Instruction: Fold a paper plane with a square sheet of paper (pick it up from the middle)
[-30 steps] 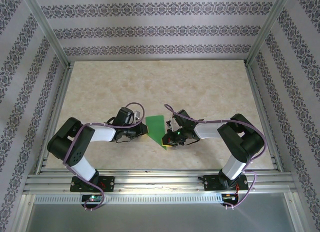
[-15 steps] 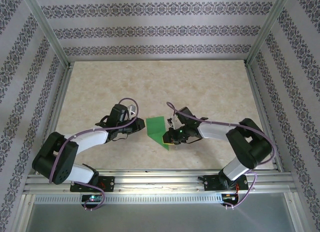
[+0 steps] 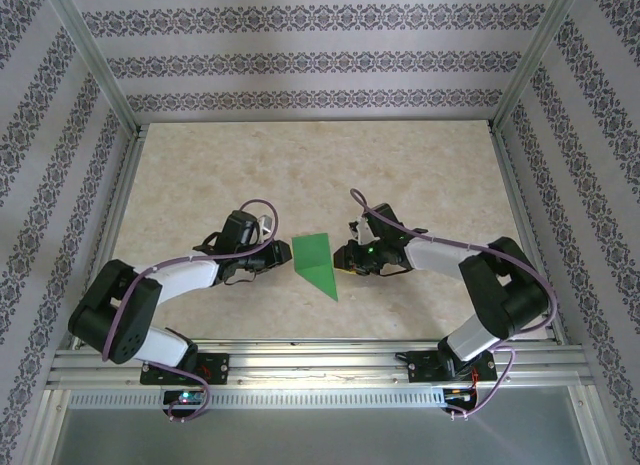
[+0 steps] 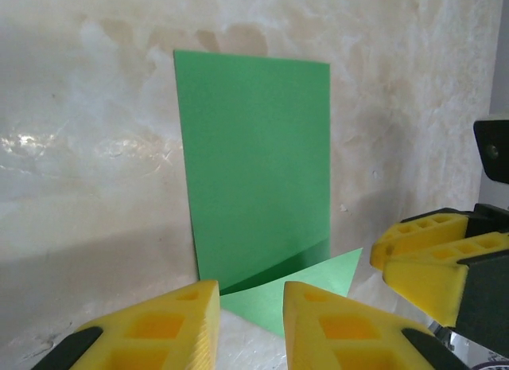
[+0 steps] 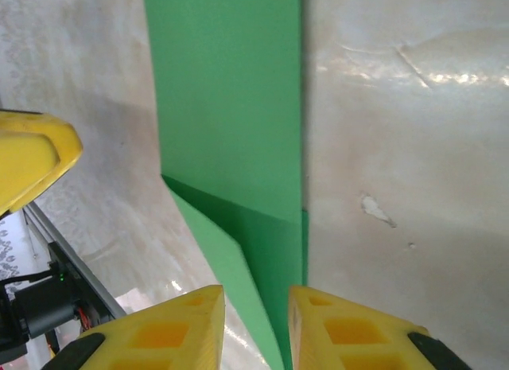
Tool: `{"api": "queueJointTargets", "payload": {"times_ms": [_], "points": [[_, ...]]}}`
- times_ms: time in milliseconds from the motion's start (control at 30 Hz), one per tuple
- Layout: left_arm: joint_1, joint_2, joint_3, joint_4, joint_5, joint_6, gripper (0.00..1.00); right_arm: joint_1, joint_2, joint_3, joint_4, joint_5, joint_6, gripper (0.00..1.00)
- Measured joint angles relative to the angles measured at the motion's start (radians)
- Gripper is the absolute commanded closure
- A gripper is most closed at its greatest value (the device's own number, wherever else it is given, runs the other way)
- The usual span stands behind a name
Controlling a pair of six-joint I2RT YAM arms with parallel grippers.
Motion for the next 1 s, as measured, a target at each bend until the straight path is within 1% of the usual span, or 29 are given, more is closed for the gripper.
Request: {"api": "queueJointTargets", "payload": {"times_ms": [200,400,533,667,800,1000], "points": [[0.000,0.043,0.011,0.000,0.030,-0.017,0.73,0.000,0.057,0.030,0.017,-0.024,0.006,0.74],[0.000,0.064,0.026,0.000,0.050,-0.022,0.72,0.002,0.079,0.039,0.029,-0.054,0.005,0.77],[0.000,0.071,0.028,0.000,0.053,-0.029,0.72,0.002,0.098,0.048,0.041,-0.063,0.006,0.86],[0.000,0.084,0.039,-0.007,0.051,-0.033,0.71,0.002,0.102,0.048,0.045,-0.069,0.003,0.92],[0.002,0.085,0.047,-0.008,0.050,-0.043,0.69,0.000,0.100,0.048,0.055,-0.080,0.002,0.94],[0.031,0.117,0.047,0.019,0.072,-0.085,0.67,-0.008,0.058,0.017,0.084,-0.110,0.002,0.94]]}}
